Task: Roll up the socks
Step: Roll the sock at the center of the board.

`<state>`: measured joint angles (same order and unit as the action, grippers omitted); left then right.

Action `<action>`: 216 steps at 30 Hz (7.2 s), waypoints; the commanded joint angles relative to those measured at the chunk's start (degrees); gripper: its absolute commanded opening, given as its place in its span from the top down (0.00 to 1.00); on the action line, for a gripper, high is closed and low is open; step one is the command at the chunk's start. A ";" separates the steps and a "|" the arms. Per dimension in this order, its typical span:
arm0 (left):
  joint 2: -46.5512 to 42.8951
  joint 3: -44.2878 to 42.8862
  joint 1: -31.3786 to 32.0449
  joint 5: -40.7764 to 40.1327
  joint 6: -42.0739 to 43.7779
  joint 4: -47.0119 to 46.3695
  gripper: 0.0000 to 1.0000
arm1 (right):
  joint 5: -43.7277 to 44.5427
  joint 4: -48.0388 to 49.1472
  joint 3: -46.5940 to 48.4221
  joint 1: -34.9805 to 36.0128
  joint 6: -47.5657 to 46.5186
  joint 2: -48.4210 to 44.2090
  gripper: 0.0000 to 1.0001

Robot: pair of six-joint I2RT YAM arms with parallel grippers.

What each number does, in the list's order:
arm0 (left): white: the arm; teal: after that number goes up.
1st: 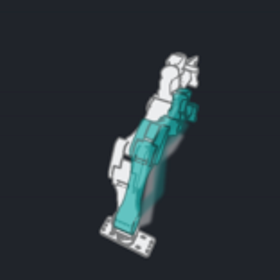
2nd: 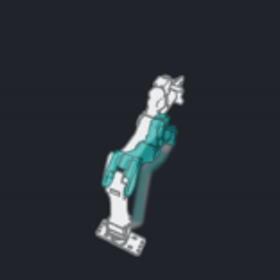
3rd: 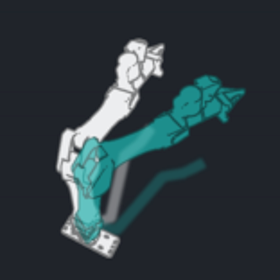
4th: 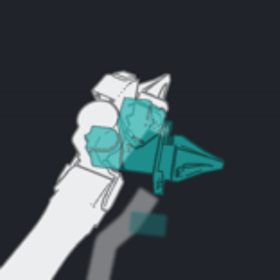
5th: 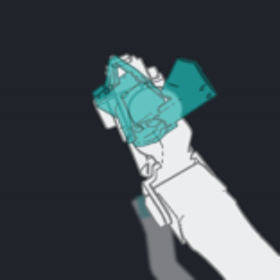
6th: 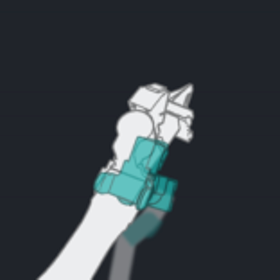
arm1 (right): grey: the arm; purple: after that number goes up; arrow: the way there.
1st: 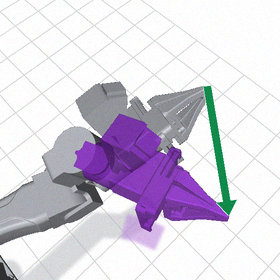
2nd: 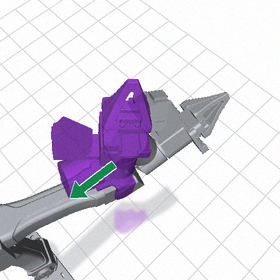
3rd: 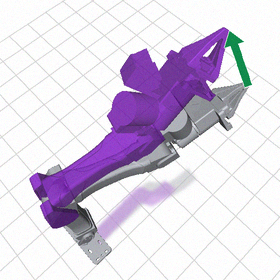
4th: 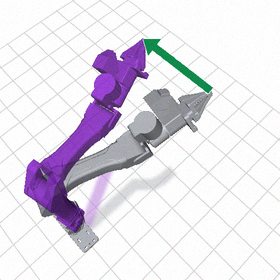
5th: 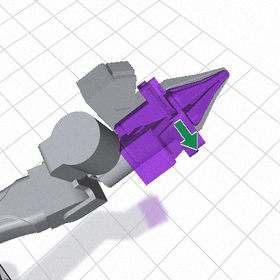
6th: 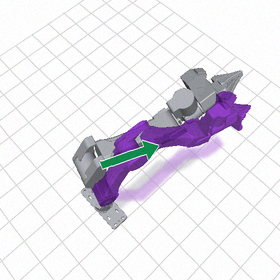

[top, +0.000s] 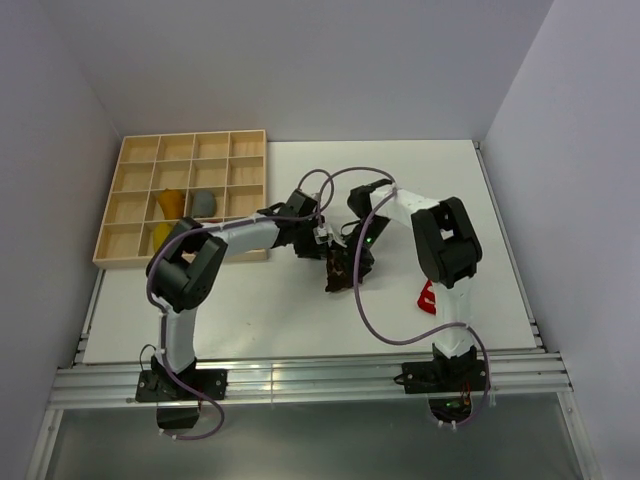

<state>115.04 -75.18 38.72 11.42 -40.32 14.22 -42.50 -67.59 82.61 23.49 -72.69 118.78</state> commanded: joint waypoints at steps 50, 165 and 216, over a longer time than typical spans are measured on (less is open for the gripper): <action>-4.48 9.35 15.51 1.77 23.45 -16.51 0.96 | 4.01 -6.88 4.49 -5.90 12.29 6.30 0.60; -26.54 25.79 15.85 -21.79 20.88 -33.11 0.47 | 14.03 4.58 -9.32 -4.24 11.69 -6.82 0.65; -3.95 14.37 15.69 -0.36 28.45 -24.34 0.87 | -3.11 14.04 -13.60 -25.31 12.85 -22.35 0.37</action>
<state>108.03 -60.01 55.48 5.50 -11.81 -16.47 -42.92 -57.78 73.14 -0.08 -55.57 101.65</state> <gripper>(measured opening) 0.206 0.632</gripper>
